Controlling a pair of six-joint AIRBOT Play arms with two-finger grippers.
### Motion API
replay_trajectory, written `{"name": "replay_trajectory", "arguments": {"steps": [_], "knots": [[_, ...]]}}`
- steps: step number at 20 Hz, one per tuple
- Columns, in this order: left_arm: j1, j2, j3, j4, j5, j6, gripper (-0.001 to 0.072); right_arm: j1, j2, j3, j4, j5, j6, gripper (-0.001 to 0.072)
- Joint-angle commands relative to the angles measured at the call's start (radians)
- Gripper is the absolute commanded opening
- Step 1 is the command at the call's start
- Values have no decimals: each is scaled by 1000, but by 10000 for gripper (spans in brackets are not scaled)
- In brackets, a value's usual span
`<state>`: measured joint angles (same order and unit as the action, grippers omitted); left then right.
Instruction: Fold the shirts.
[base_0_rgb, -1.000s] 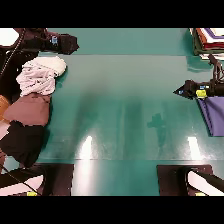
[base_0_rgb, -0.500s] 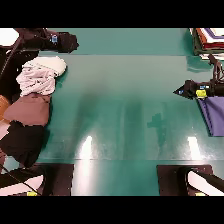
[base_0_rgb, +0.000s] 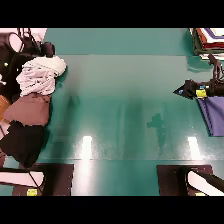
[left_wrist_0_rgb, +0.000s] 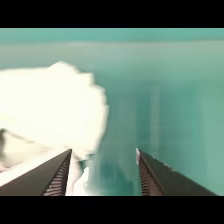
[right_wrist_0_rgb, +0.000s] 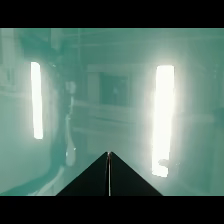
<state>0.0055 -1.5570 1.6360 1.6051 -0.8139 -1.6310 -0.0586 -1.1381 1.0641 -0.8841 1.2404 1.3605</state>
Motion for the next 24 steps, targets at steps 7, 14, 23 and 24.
{"name": "replay_trajectory", "arguments": {"steps": [7, 14, 23, 24], "knots": [[90, -328, 135, 11, 97, -19, 508, 1, 0, 0, 2, 24, 1, 18], [90, -394, 150, 14, 59, -18, 342, 0, 0, 0, 2, 35, 1, 18], [64, -229, 426, 8, -14, -18, 26, 0, 0, 109, 1, 20, 1, 18], [50, -161, 449, 8, -1, -10, 26, 0, 0, 164, 1, 13, 1, 18]]}}
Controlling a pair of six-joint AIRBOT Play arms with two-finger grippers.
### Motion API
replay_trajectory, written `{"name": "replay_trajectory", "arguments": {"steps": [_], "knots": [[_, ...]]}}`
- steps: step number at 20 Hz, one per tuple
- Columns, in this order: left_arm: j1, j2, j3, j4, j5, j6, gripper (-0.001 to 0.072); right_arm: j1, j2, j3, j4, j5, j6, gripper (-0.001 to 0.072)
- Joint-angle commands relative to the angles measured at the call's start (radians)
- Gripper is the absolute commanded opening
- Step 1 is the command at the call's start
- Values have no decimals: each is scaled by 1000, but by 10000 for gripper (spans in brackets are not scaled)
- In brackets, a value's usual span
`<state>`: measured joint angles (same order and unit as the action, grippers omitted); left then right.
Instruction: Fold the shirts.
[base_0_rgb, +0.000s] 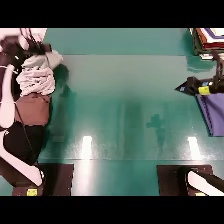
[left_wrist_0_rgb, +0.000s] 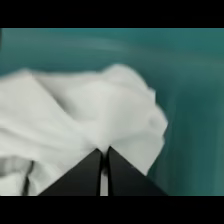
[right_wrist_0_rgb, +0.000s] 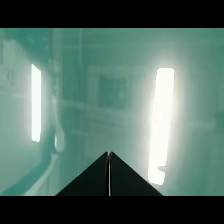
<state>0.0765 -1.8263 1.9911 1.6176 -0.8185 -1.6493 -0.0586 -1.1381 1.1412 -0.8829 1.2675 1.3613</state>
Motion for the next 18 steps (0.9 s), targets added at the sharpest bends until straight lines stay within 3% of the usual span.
{"name": "replay_trajectory", "arguments": {"steps": [1, 4, 8, 14, 18], "knots": [[-38, 183, 94, -4, 22, 24, 26, 0, 0, 142, -2, -24, 0, 18], [-116, 412, 94, -2, -23, 87, 26, 0, 0, 308, -2, -79, 0, 18], [-257, 629, 93, 3, -130, 83, 25, 0, 0, 463, -2, -87, 0, 18], [-541, 709, -157, 4, -346, -77, 24, 0, 0, 562, -1, -38, -1, 18], [-777, 708, -517, -6, -213, -237, 27, 0, 0, 562, -2, 35, -1, 18]]}}
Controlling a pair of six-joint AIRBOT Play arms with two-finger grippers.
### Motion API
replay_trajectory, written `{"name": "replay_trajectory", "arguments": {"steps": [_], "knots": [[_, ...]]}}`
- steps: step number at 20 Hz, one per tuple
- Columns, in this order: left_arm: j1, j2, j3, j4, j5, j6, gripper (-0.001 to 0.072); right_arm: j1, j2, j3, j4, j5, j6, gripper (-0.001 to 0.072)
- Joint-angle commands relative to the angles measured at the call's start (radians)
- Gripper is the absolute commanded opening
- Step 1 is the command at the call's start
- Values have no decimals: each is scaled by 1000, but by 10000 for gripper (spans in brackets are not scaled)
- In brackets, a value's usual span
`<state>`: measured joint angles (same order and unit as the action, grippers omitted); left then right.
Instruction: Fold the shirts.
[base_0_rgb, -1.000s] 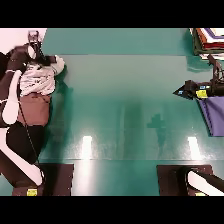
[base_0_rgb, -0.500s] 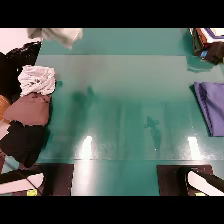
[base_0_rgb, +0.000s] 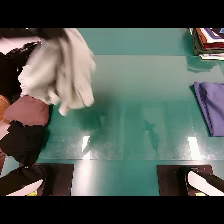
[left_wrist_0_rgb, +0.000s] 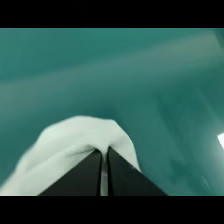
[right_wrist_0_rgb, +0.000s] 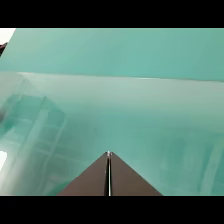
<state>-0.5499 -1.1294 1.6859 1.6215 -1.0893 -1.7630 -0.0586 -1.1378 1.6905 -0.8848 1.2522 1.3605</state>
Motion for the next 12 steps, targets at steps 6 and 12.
{"name": "replay_trajectory", "arguments": {"steps": [6, 12], "knots": [[-275, 11, -597, -251, 163, -148, 678, 0, 0, 13, 0, 94, 0, 19], [-51, 0, -547, -151, 217, -26, 660, 0, 0, 13, 1, 108, 0, 18]]}}
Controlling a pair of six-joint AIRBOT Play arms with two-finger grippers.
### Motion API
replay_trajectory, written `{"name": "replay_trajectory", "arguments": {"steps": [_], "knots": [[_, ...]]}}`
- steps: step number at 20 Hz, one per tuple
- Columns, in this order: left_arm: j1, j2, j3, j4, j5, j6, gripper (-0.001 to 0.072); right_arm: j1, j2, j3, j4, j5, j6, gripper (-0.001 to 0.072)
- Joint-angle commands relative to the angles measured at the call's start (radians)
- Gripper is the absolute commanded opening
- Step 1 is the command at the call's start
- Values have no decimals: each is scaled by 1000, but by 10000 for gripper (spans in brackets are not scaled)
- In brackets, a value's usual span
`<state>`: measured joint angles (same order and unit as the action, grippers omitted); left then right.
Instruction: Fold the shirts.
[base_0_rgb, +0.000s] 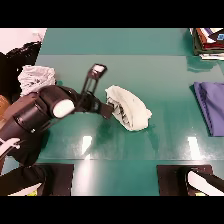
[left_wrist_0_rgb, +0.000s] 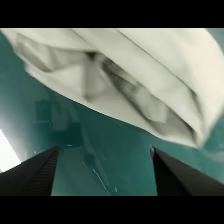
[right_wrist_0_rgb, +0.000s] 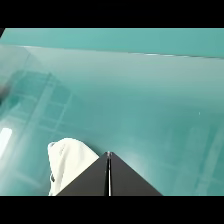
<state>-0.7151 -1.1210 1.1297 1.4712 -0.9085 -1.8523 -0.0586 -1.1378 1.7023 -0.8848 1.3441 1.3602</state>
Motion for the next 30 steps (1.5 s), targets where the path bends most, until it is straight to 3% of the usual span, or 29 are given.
{"name": "replay_trajectory", "arguments": {"steps": [1, 5, 10, 13, 14, 17, 21, 22, 23, 24, 26, 28, 30], "knots": [[183, -29, 31, -45, 36, 107, 659, 1, 0, 1, 1, 25, 1, 18], [375, -233, 146, -417, 16, 400, 659, 0, 0, 1, 2, 54, 1, 18], [394, -587, 340, -588, -118, 486, 660, 0, 0, 0, 0, 103, 2, 18], [395, -692, 422, -708, -113, 518, 658, 1, 0, -4, 1, 134, 2, 18], [395, -704, 435, -730, -95, 518, 619, 0, 4, -20, 0, 135, 14, 18], [398, -707, 441, -724, -12, 521, 37, 1, 50, -157, 0, 126, 28, 18], [449, -669, 443, -676, -48, 521, 26, 0, 120, -470, -7, 98, 28, 19], [467, -644, 443, -627, -57, 521, 26, 1, 125, -558, -5, 77, 28, 107], [481, -616, 443, -575, -65, 521, 26, 1, 125, -642, -4, 50, 28, 353], [494, -586, 443, -529, -85, 521, 26, 1, 115, -729, 9, 13, 28, 500], [504, -541, 443, -466, -122, 525, 27, 10, 62, -863, 108, -56, -4, 477], [504, -524, 443, -431, -141, 525, 27, 67, -6, -938, 263, -134, -124, 469], [504, -524, 442, -431, -156, 525, 27, 153, -79, -947, 326, -214, -169, 469]]}}
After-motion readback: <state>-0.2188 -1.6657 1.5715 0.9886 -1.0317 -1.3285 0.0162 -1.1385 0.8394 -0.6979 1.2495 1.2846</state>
